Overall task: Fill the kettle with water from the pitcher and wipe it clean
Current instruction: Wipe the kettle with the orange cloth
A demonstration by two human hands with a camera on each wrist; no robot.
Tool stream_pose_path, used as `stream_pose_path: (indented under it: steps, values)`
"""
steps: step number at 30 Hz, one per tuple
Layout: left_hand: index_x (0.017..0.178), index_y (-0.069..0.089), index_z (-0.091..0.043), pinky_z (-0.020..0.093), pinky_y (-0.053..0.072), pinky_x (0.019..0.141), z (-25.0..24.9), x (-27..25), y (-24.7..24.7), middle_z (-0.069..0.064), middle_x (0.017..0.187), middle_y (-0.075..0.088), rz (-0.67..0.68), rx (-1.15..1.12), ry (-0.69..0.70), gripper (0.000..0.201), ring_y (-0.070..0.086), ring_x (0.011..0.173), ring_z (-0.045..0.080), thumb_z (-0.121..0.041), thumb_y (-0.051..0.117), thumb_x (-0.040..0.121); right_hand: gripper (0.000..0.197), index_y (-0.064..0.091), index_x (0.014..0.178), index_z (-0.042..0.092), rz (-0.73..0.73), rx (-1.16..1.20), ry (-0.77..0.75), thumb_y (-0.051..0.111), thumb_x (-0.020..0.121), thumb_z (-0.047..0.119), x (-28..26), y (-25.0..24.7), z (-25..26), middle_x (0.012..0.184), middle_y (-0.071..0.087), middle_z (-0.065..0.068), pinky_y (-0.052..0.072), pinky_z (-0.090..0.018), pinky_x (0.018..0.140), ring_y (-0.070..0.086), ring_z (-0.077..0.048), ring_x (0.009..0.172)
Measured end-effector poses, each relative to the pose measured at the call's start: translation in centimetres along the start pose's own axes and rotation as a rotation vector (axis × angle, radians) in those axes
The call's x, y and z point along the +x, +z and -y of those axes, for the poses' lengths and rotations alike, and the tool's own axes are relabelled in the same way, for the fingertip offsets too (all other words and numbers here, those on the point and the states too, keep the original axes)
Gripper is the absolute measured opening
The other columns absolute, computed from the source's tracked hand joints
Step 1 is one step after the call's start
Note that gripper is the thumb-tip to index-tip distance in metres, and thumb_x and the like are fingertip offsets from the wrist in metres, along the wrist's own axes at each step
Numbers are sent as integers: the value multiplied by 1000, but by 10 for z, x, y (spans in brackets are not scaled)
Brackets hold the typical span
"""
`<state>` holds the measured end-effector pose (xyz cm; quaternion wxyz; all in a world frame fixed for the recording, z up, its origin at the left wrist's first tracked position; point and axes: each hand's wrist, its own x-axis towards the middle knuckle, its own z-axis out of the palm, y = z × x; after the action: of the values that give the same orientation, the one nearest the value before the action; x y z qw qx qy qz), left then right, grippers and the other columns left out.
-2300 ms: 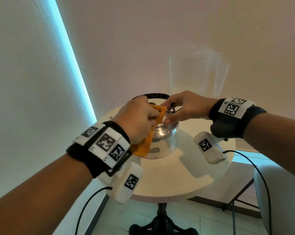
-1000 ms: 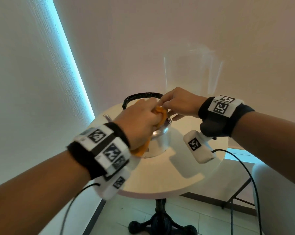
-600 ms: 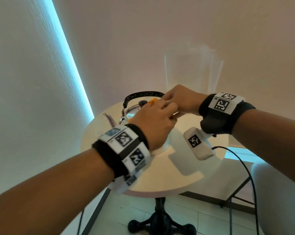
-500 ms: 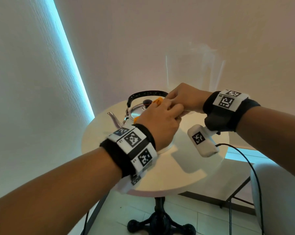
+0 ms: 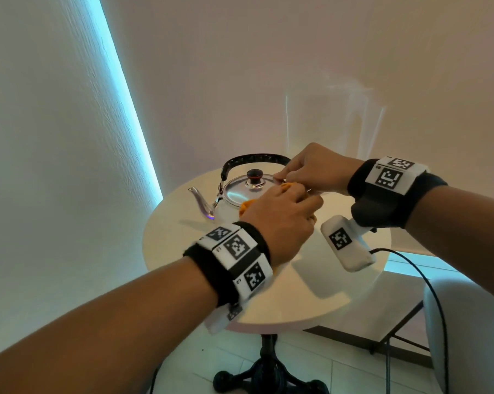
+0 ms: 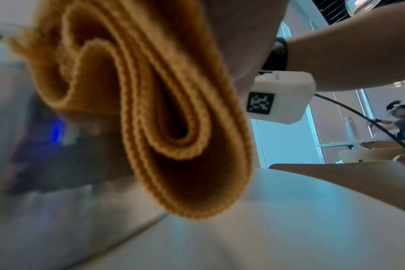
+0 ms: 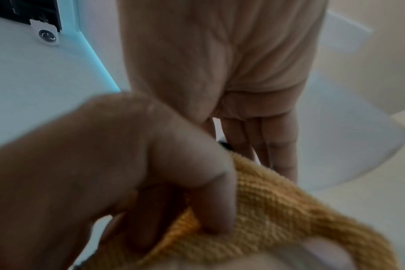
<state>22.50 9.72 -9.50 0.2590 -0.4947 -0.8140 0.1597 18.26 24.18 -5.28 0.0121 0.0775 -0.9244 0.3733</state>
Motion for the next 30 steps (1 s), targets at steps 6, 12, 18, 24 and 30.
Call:
stream_pose_path:
  steps: [6, 12, 18, 24, 30]
  values:
    - [109, 70, -17, 42, 53, 81, 38, -47, 18, 10, 112, 60, -94, -239, 15, 32, 54, 103, 29, -26, 75, 79, 20, 78, 95, 7, 29, 26, 38, 64, 89, 21, 2, 1, 1, 98, 74, -6, 61, -37, 76, 73, -24, 87]
    - [115, 66, -18, 45, 52, 77, 52, -59, 13, 9, 113, 60, -23, -191, 7, 41, 54, 103, 31, -34, 70, 78, 20, 78, 95, 6, -1, 52, 56, 66, 88, 20, 1, 1, 2, 95, 74, -9, 61, -37, 78, 73, -25, 87]
    - [124, 59, -20, 41, 36, 96, 3, 8, -9, 3, 132, 43, 99, -35, -145, 35, 38, 122, 27, -24, 41, 94, 16, 75, 89, -1, 2, -3, 46, 64, 86, 10, -1, -2, 4, 85, 73, -17, 52, -18, 52, 66, -12, 61]
    - [122, 64, -19, 44, 47, 86, 37, -20, -12, 11, 124, 53, 46, -132, 82, 50, 48, 110, 34, -25, 74, 73, 10, 78, 88, 7, 14, 74, 82, 69, 85, 11, -1, 0, 6, 81, 75, -7, 60, -25, 61, 72, -16, 68]
    - [102, 71, -16, 36, 49, 82, 61, -91, 20, -1, 102, 61, -214, -732, -303, 27, 58, 95, 16, -34, 54, 90, 21, 75, 105, 6, -23, 87, 112, 65, 88, 13, 0, 3, 4, 88, 71, -2, 59, -20, 60, 69, -15, 70]
